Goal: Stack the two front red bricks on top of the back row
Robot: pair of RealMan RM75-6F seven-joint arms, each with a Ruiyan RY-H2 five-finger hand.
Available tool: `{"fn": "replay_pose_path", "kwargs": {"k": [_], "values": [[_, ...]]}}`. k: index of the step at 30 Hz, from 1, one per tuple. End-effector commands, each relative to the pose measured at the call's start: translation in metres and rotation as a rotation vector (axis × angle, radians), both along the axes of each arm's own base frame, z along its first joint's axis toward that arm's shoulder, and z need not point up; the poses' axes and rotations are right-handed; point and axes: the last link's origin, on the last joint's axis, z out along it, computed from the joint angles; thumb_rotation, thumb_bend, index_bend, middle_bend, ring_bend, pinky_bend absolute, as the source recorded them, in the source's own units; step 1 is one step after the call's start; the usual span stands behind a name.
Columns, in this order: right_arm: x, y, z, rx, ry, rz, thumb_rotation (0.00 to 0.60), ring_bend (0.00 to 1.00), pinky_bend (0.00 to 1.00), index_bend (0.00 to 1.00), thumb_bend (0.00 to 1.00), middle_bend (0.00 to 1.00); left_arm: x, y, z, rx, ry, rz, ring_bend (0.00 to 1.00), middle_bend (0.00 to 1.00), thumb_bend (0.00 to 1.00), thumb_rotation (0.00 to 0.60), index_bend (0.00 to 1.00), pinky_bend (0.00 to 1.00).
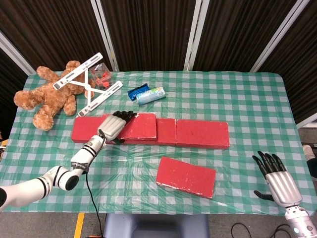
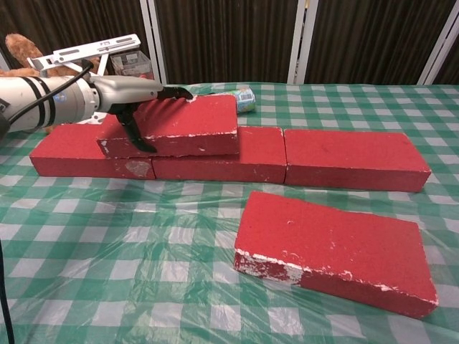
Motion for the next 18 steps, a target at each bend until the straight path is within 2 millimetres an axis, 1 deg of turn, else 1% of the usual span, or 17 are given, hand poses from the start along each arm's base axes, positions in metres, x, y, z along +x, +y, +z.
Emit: {"fn": "replay_pose_path", "kwargs": {"k": [1, 8, 12, 15, 17, 18], "values": [[0.0000, -0.0002, -0.0001, -0.001, 0.001, -0.001, 0.600, 0.00, 0.00, 0.00, 0.09, 0.00, -0.0001, 0.0007, 0.0006, -0.004, 0.011, -0.007, 0.78, 0.98, 0.32, 0.600, 0.61, 0.92], [0.0001, -0.0005, -0.0007, -0.002, 0.002, -0.002, 0.600, 0.00, 0.00, 0.00, 0.09, 0.00, -0.0021, 0.0017, 0.0012, -0.015, 0.033, -0.006, 0.75, 0.94, 0.32, 0.600, 0.59, 0.80], [0.0003, -0.0007, -0.0006, -0.003, 0.002, -0.001, 0.600, 0.00, 0.00, 0.00, 0.09, 0.00, -0.0015, 0.0018, 0.0021, -0.015, 0.029, -0.005, 0.70, 0.90, 0.32, 0.600, 0.55, 0.74], [0.0002, -0.0007, -0.0005, -0.004, 0.002, -0.002, 0.600, 0.00, 0.00, 0.00, 0.09, 0.00, -0.0026, 0.0010, 0.0023, -0.029, 0.041, -0.003, 0.61, 0.83, 0.32, 0.600, 0.50, 0.64], [0.0003, -0.0007, -0.0003, -0.005, 0.003, -0.001, 0.600, 0.00, 0.00, 0.00, 0.09, 0.00, -0.0033, 0.0005, 0.0024, -0.041, 0.050, 0.001, 0.52, 0.75, 0.32, 0.600, 0.46, 0.54], [0.0003, -0.0006, -0.0002, -0.006, 0.002, -0.001, 0.600, 0.00, 0.00, 0.00, 0.09, 0.00, -0.0036, 0.0004, 0.0023, -0.043, 0.051, 0.003, 0.49, 0.73, 0.32, 0.600, 0.45, 0.52]]}}
